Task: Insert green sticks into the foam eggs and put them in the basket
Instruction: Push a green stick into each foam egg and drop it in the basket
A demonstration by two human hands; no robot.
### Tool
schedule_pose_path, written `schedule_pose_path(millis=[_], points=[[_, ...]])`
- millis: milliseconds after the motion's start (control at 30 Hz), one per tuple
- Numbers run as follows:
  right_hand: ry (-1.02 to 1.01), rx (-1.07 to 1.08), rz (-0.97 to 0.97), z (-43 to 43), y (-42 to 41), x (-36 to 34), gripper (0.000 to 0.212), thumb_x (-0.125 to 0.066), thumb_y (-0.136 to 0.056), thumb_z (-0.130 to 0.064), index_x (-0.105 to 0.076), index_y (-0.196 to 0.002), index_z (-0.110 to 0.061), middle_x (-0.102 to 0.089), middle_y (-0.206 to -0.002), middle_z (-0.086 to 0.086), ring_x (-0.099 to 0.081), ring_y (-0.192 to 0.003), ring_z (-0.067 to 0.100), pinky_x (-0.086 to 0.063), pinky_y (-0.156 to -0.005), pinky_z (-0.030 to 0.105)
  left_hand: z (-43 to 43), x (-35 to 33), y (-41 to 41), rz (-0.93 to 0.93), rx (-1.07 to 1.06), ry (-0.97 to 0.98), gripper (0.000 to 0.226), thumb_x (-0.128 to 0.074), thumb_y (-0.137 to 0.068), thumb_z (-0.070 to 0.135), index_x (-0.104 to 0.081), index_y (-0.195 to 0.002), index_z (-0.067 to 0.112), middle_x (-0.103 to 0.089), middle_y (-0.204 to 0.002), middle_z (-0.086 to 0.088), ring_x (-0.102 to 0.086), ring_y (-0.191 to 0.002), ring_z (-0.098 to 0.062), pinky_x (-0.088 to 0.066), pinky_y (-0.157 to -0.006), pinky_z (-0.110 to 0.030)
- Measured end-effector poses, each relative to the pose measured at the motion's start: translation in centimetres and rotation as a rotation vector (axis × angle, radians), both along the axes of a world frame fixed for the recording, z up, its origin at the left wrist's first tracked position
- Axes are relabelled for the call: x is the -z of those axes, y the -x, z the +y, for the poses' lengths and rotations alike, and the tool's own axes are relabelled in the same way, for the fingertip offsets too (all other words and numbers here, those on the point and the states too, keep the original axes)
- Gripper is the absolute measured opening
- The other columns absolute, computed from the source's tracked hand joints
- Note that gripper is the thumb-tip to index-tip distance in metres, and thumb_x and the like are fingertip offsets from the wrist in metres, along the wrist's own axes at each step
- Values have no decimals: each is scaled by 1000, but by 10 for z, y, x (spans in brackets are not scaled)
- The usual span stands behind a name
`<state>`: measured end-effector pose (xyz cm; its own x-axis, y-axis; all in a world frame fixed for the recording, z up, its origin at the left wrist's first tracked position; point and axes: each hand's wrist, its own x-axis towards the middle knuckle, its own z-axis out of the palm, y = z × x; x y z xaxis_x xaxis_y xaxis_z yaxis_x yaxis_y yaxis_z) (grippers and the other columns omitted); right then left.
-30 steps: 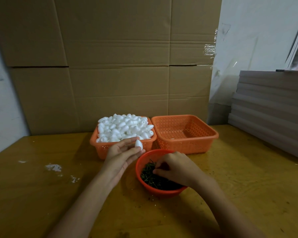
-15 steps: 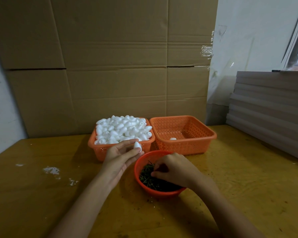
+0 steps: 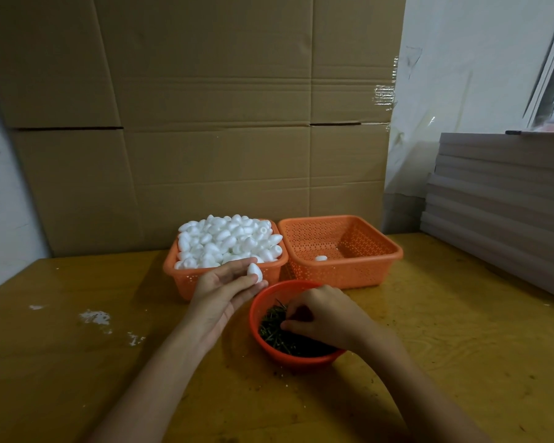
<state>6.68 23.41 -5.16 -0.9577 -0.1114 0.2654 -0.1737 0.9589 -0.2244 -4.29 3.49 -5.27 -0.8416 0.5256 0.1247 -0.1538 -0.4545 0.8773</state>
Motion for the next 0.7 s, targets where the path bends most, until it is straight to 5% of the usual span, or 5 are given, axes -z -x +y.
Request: schedule_pose_path(millis=[700], points=[[7,11,-10,-2,-1,-2,17,-71,-96,-45,-77,-102,-30,-74,-104,-16,-66,-94,5,-56,-85,32,-1,2,1,8,-12,11,46,-87,-69,-2,-78,-114,4,-77,-113,-27,-79,-101,-39,-65,-77,-28]])
